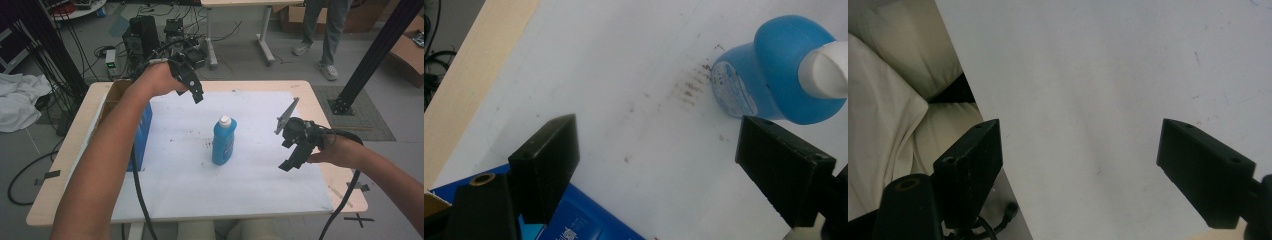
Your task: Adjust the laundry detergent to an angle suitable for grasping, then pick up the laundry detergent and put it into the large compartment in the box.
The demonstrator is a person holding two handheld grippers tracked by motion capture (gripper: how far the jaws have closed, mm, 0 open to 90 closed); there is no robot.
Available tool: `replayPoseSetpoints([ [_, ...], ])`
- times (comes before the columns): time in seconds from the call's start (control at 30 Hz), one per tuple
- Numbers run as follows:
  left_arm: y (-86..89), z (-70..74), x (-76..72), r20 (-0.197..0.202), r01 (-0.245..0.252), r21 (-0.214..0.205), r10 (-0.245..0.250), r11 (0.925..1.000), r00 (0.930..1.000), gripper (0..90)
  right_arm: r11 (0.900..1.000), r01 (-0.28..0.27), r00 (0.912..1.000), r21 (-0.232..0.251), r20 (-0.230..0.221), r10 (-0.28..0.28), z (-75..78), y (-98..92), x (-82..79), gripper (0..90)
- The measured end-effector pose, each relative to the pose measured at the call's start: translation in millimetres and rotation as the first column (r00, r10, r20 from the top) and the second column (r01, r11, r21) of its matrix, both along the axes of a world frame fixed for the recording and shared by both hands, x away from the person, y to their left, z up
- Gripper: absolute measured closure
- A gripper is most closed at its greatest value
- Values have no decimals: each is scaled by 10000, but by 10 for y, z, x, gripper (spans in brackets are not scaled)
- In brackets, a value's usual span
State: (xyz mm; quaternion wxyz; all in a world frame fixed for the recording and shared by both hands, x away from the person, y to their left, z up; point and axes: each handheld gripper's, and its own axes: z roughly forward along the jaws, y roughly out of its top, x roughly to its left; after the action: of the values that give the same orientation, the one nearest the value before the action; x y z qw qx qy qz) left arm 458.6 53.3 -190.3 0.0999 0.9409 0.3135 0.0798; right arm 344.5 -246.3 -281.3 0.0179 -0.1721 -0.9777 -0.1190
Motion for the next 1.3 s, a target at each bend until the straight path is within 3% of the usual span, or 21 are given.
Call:
replayPoseSetpoints([
  [0.5, 10, 45, -3, 102, -209, -19, 210, 9998, 9997, 187, 10000, 79, 10000, -6, 22, -79, 35, -18, -19, 184],
  [0.83, -9, 73, -91, 136, -248, -16, 248, 9997, 9996, 189, 10000, 73, 9999, -25, 73, -72, 59, -10, -70, 184],
  [1.07, -50, 133, -146, 170, -758, 139, 755, 9970, 9970, 187, 10000, 35, 9999, -57, 114, -34, 74, 7, -96, 184],
  [1.2, -98, 180, -160, 131, -1293, 171, 1291, 9915, 9915, 190, 10000, 0, 9999, -25, 155, 1, 86, 10, -97, 185],
  [1.3, -118, 200, -162, 59, -1461, -35, 1462, 9893, 9892, 190, 10000, -2, 9999, -28, 171, 2, 86, 7, -98, 184],
])
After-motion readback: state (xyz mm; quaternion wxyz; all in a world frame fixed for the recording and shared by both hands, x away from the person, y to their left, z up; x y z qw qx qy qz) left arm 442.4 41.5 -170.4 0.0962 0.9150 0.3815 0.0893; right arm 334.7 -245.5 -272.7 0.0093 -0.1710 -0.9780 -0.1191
